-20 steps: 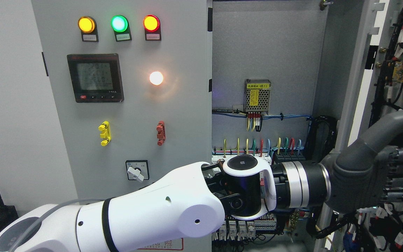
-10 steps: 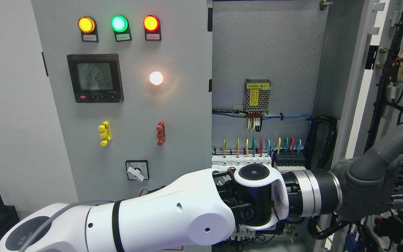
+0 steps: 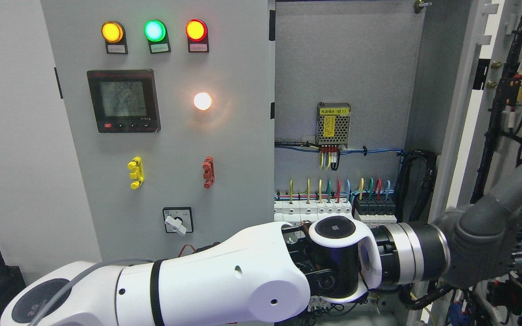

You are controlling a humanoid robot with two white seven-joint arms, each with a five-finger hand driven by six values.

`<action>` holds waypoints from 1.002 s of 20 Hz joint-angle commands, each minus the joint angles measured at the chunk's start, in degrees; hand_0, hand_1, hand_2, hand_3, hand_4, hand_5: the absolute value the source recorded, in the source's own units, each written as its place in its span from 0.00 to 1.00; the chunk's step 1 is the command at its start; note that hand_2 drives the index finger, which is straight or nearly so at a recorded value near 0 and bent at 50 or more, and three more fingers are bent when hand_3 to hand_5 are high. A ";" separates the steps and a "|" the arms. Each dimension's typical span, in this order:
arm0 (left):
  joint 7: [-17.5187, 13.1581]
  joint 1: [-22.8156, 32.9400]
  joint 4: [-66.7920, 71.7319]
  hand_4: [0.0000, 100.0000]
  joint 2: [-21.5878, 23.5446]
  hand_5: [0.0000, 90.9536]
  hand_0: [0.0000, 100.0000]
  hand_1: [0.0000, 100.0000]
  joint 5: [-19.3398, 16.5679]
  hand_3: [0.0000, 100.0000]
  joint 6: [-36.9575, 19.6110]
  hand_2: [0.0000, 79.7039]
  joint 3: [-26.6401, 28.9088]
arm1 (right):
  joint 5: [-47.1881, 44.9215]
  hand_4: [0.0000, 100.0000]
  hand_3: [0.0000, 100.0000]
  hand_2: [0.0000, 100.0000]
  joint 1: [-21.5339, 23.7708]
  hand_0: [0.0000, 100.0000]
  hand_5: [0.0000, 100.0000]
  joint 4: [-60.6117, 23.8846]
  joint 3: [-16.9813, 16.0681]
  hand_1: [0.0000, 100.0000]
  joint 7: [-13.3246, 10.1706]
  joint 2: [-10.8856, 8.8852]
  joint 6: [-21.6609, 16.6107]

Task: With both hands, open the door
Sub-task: 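Push the push-button door farther open with the left arm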

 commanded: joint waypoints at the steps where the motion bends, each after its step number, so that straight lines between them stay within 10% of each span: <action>1: -0.06 -0.19 -1.39 0.03 -2.04 0.00 0.00 0.00 0.62 0.00 -0.18 0.00 -0.57 | 0.06 0.00 0.00 0.00 -0.02 0.00 0.00 0.00 0.00 0.00 -0.01 0.00 -0.02; 13: -0.94 -1.42 -1.04 0.03 -0.64 0.00 0.00 0.00 0.36 0.00 0.52 0.00 0.40 | 0.06 0.00 0.00 0.00 -0.02 0.00 0.00 0.00 0.00 0.00 -0.01 0.00 -0.02; 20: -6.73 0.67 -1.48 0.03 12.00 0.00 0.00 0.00 0.01 0.00 6.40 0.00 5.05 | 0.06 0.00 0.00 0.00 -0.02 0.00 0.00 0.00 0.00 0.00 -0.01 0.00 -0.02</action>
